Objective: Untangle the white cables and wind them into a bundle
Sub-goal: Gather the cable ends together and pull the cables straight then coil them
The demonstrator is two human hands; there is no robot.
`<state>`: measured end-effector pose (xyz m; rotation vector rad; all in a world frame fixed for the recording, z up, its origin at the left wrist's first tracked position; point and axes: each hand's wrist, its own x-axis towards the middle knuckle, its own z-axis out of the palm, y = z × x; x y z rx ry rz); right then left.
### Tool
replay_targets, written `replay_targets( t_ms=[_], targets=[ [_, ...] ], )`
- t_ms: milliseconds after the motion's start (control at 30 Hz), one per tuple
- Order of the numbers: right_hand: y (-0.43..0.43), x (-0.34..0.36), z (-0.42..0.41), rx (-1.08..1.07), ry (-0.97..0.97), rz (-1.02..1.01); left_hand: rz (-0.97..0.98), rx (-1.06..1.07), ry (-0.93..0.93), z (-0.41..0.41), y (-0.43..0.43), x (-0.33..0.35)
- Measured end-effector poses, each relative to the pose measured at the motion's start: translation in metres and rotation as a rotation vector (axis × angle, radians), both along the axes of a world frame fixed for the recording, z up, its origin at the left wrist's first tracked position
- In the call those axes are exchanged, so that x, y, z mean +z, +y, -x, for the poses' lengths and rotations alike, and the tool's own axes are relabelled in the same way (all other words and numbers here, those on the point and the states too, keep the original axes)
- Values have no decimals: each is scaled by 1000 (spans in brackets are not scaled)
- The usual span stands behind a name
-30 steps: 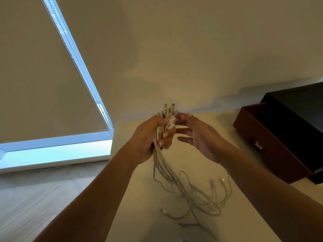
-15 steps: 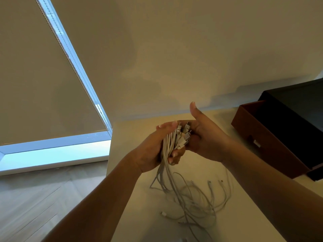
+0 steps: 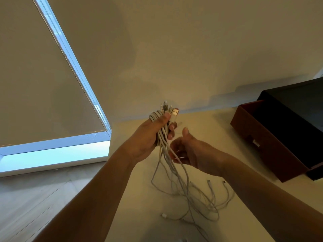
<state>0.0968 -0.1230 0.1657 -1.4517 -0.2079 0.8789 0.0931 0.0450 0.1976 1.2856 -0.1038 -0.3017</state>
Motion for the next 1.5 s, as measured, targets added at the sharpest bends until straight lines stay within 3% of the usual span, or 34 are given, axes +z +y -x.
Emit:
replay_targets(
  t_ms=[100, 300, 433, 533, 667, 767, 833, 1133, 1367, 1500],
  targets=[
    [7, 2, 6, 46, -66, -35, 23, 33, -41, -1, -3, 1],
    [15, 3, 5, 43, 24, -196, 27, 78, -75, 0, -1, 5],
    [19, 4, 7, -46, 92, -196, -6, 105, -95, 2, 0, 8],
    [22, 5, 7, -159, 27, -153, -49, 165, -112, 2, -1, 9],
    [24, 10, 7, -292, -371, 126, -42, 313, -92, 0, -6, 7],
    [20, 12, 6, -253, -862, 501, -16, 376, -104, -1, -8, 5],
    [18, 16, 8, -197, -1026, 600, -14, 388, -105, -1, -9, 6],
    [22, 19, 8, -36, -442, 208, -22, 373, -97, 3, -18, 15],
    [24, 17, 17, 67, -403, 134, -32, 319, -114, 0, -14, 17],
    [20, 12, 21, 166, -400, 165, 123, 335, -52, -7, -6, 16]
  ],
)
